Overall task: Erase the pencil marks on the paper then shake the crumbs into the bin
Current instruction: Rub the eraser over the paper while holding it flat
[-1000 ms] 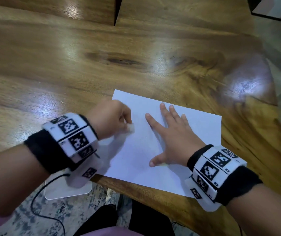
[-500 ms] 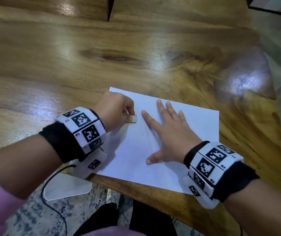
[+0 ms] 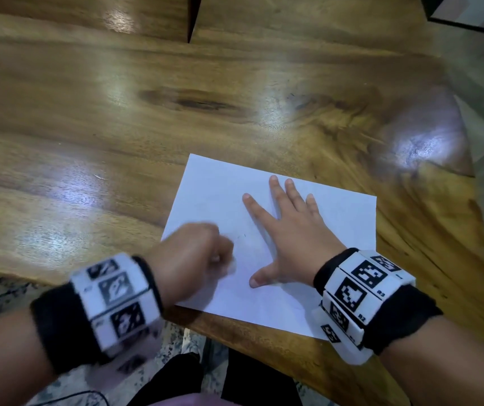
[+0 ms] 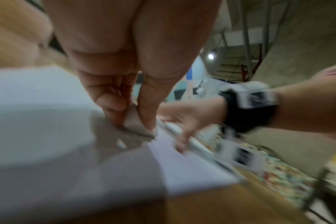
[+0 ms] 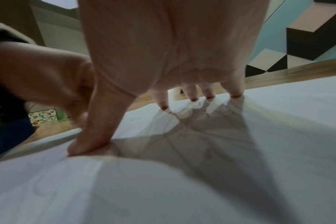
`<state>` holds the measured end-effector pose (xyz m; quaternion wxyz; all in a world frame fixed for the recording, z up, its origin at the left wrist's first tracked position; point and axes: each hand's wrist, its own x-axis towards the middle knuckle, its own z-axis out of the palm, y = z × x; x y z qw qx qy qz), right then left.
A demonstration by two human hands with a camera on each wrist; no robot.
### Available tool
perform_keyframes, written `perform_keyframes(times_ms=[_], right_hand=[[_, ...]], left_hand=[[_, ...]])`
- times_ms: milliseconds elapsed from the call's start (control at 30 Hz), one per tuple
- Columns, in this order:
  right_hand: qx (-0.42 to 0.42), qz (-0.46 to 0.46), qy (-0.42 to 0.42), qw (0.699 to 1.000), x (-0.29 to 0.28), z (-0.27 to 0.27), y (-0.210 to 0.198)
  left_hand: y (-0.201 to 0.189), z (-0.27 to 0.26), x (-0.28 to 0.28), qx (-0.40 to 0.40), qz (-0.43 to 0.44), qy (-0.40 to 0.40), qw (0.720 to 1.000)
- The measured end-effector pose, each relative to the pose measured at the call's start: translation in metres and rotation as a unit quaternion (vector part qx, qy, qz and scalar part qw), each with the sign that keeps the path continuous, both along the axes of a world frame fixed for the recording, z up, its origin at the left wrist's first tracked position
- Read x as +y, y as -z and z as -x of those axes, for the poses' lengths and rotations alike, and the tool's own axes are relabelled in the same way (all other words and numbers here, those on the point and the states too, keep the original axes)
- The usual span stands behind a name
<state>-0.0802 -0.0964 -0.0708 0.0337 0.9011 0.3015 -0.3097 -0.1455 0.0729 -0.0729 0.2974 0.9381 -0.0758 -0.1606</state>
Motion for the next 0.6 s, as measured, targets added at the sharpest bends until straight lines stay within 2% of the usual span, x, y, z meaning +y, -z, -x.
perform_keyframes(times_ms=[100,233,300,400,467,600], right_hand=[[-0.001,-0.001,-0.001,1.0,0.0,0.0,0.0],[-0.002,-0.006,0.002,1.0,0.0,0.0,0.0],[-0.003,-0.007,0.001,1.0,0.0,0.0,-0.001],[-0.002,-0.003,0.0,1.0,0.0,0.0,0.0],[-0.001,-0.002,-0.001,1.0,0.0,0.0,0.0],[-0.002,0.004,-0.006,1.0,0.0,-0.001,0.0]], left_hand=[[0.0,0.016,0.0,0.034,0.029,0.03,0.999],[-0.003,-0.026,0.014,-0.074,-0.024,-0.059,0.995],[0.001,-0.021,0.014,-0.08,-0.015,-0.065,0.995],[0.0,0.017,-0.001,0.0,0.041,0.017,0.999],[-0.001,0.022,-0.004,0.033,0.043,0.039,0.998],[-0.001,-0.022,0.003,-0.052,-0.007,-0.051,0.997]])
